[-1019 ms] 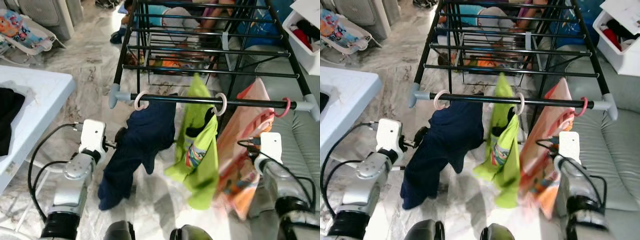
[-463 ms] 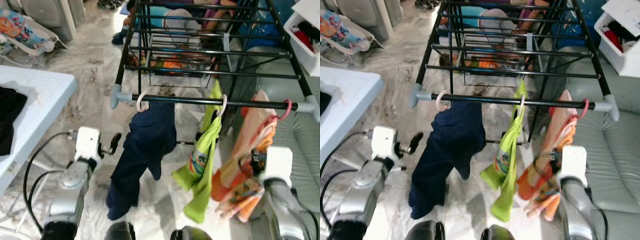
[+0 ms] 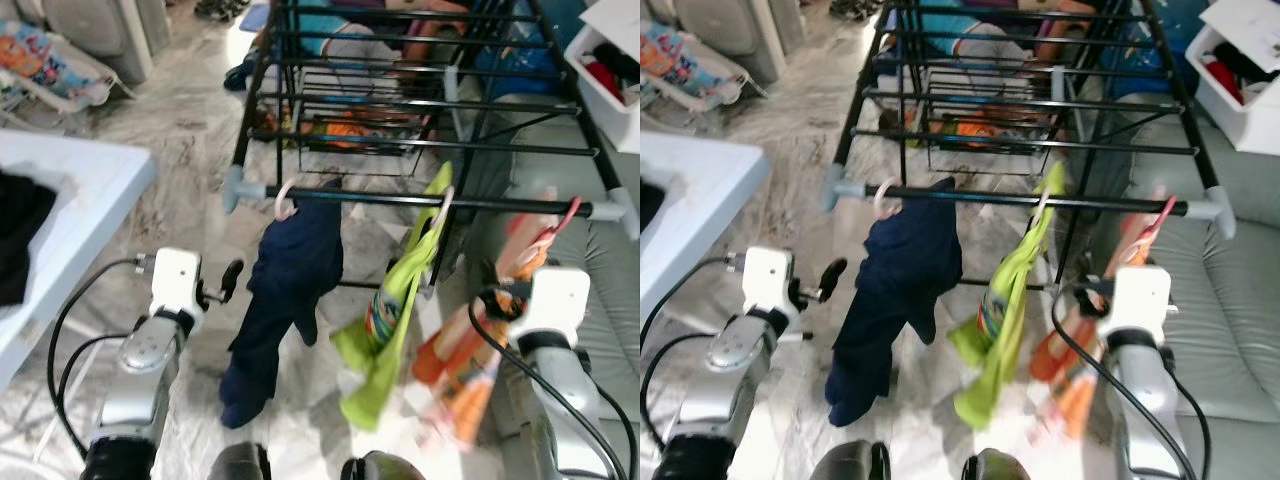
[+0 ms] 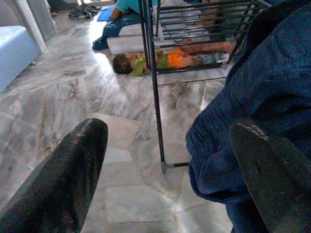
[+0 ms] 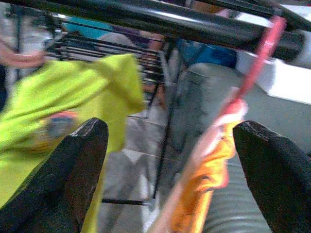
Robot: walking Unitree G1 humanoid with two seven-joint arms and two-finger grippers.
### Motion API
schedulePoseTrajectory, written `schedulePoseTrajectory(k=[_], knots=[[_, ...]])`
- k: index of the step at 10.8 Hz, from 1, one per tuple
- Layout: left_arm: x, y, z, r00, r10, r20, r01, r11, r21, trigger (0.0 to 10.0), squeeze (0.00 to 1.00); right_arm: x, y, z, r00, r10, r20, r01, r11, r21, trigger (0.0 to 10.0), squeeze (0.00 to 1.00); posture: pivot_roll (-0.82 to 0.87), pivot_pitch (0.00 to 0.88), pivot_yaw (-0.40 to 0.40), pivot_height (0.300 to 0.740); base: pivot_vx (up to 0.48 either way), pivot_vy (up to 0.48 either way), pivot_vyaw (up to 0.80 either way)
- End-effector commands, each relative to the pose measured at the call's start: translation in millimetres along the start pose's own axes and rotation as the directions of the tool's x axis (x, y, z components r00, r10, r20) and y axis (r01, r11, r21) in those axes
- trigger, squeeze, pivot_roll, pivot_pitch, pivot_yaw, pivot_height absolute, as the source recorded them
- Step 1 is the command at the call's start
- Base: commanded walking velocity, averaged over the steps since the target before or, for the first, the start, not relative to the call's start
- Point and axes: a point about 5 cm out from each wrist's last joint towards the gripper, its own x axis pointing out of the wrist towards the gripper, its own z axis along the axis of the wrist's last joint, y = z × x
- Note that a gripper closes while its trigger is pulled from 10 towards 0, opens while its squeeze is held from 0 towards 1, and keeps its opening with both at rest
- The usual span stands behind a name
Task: Hang hanger
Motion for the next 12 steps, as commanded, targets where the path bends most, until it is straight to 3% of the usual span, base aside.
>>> schedulePoseTrajectory(k=[1,2,4,5,6,9,12], knots=[[-0.9,-1.5,0.5,1.0,-0.005,0.001,0.005,1.0,0.0,10.0,0.0,-4.2,4.5,-0.6,1.0,0.025,-0.013,-0.025,1.0,0.002,10.0,1.0,-0.1,0.02,-0.014,0.74,-0.311,0.0,0.0],[-2.0,-2.7,-0.8,1.0,-0.006,-0.002,0.006,1.0,-0.002,10.0,0.0,-8.7,9.8,-2.4,0.996,0.083,-0.024,-0.083,0.996,0.013,10.0,1.0,-0.09,0.018,-0.016,0.74,0.0,0.0,0.0],[-1.5,-2.4,-2.8,1.0,-0.006,-0.008,0.006,1.0,0.0,10.0,0.0,-9.3,8.8,-6.9,0.995,0.085,-0.056,-0.083,0.996,0.044,10.0,1.0,-0.09,0.01,-0.014,0.74,-0.307,0.0,0.0],[-1.1,-3.5,-6.4,1.0,-0.007,-0.014,0.007,1.0,0.004,10.0,0.0,-8.5,9.0,-12.5,0.992,0.102,-0.068,-0.101,0.995,0.021,10.0,0.11,-0.09,0.0,-0.018,0.74,-0.307,0.0,0.0],[-1.1,-5.5,-9.2,1.0,-0.013,-0.021,0.013,1.0,0.004,10.0,0.0,-8.0,9.5,-17.5,0.991,0.105,-0.084,-0.104,0.994,0.014,10.0,0.0,-0.09,0.0,-0.016,0.74,-0.315,0.0,0.0],[1.1,-14.7,-7.5,0.999,-0.047,-0.003,0.048,0.999,0.014,10.0,0.0,13.9,10.2,-17.9,0.992,0.099,-0.075,-0.1,0.995,-0.012,10.0,0.0,-0.06,0.0,-0.009,0.74,-0.176,0.0,0.0],[-4.8,-6.0,-13.5,0.999,-0.039,-0.005,0.039,0.997,0.064,10.0,0.0,14.8,28.9,-23.0,0.988,0.138,-0.066,-0.135,0.989,0.055,10.0,0.0,-0.04,0.0,0.001,0.74,0.0,0.0,0.0]])
